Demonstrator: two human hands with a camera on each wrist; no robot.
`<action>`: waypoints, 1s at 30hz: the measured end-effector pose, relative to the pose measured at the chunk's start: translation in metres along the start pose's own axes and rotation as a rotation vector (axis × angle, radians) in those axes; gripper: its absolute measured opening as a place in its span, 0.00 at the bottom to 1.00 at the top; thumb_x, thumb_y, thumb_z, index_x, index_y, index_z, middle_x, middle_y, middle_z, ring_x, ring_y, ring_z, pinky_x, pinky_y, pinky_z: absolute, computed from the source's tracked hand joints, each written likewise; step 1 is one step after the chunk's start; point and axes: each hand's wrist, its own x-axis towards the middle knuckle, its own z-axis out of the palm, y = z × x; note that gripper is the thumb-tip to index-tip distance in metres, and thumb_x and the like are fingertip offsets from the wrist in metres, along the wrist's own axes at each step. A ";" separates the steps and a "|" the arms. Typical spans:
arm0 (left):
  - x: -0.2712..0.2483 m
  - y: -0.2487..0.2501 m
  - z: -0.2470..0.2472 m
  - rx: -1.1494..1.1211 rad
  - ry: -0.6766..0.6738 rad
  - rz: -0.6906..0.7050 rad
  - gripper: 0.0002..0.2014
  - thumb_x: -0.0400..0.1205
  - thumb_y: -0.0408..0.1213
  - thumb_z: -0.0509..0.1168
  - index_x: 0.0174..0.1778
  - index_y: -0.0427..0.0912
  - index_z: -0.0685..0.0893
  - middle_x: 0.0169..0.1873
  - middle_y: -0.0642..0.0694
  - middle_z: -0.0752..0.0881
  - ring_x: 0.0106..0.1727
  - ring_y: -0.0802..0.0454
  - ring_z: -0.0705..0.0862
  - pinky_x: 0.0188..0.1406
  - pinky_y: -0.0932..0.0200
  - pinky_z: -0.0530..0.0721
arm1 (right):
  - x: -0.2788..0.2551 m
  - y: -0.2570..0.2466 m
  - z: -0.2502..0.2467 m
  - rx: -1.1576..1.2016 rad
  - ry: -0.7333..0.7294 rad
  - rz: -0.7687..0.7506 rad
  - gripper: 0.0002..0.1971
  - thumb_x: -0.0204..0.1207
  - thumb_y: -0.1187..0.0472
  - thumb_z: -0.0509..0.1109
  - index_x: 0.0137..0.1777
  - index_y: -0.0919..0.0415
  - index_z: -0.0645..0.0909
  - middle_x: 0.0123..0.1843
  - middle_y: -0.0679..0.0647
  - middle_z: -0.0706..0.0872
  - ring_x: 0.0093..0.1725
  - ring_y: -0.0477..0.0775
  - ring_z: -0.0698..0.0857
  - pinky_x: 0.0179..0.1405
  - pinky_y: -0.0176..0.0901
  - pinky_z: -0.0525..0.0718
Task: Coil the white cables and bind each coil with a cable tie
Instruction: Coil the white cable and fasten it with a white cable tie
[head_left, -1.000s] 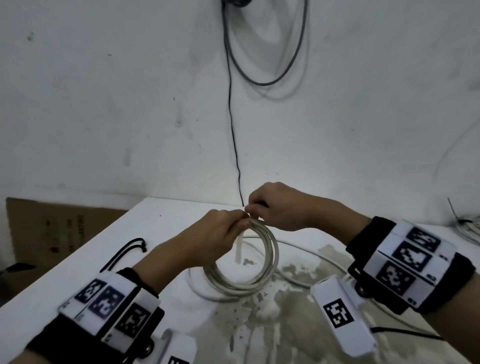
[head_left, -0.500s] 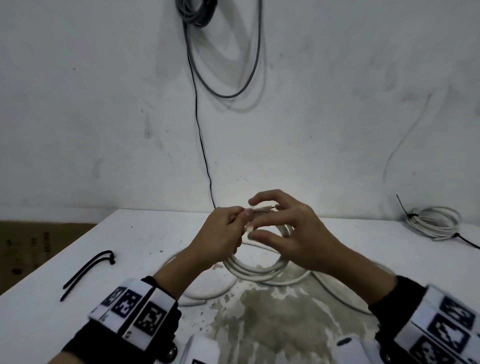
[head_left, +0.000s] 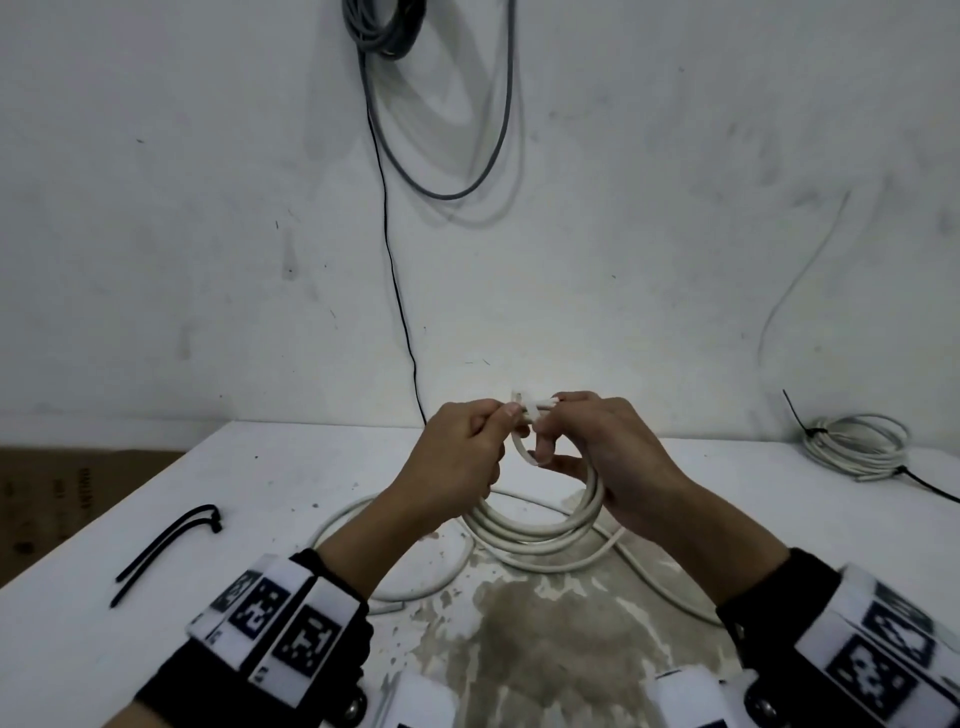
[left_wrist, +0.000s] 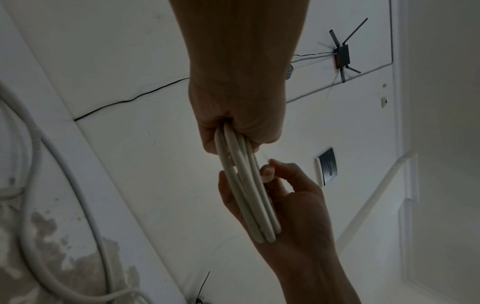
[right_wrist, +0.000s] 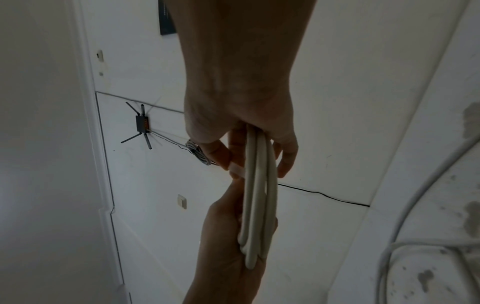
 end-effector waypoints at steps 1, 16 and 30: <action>0.000 0.000 0.000 0.003 0.001 0.005 0.17 0.86 0.39 0.56 0.32 0.45 0.81 0.14 0.56 0.68 0.16 0.58 0.66 0.17 0.67 0.67 | 0.000 -0.001 0.000 -0.004 -0.007 0.007 0.16 0.70 0.73 0.63 0.20 0.68 0.78 0.35 0.52 0.82 0.46 0.45 0.86 0.40 0.38 0.84; 0.001 -0.003 0.002 0.149 0.013 0.133 0.16 0.85 0.39 0.57 0.31 0.53 0.80 0.13 0.55 0.69 0.17 0.59 0.66 0.21 0.62 0.69 | 0.001 -0.004 -0.002 -0.003 -0.024 0.110 0.12 0.73 0.69 0.63 0.28 0.66 0.79 0.27 0.54 0.81 0.42 0.45 0.83 0.55 0.56 0.84; 0.001 -0.007 0.004 0.272 0.039 0.282 0.14 0.85 0.39 0.57 0.35 0.55 0.79 0.16 0.59 0.72 0.19 0.59 0.68 0.25 0.63 0.64 | 0.004 -0.009 -0.009 -0.023 -0.059 0.191 0.12 0.73 0.63 0.63 0.28 0.57 0.78 0.29 0.50 0.81 0.38 0.44 0.80 0.55 0.52 0.79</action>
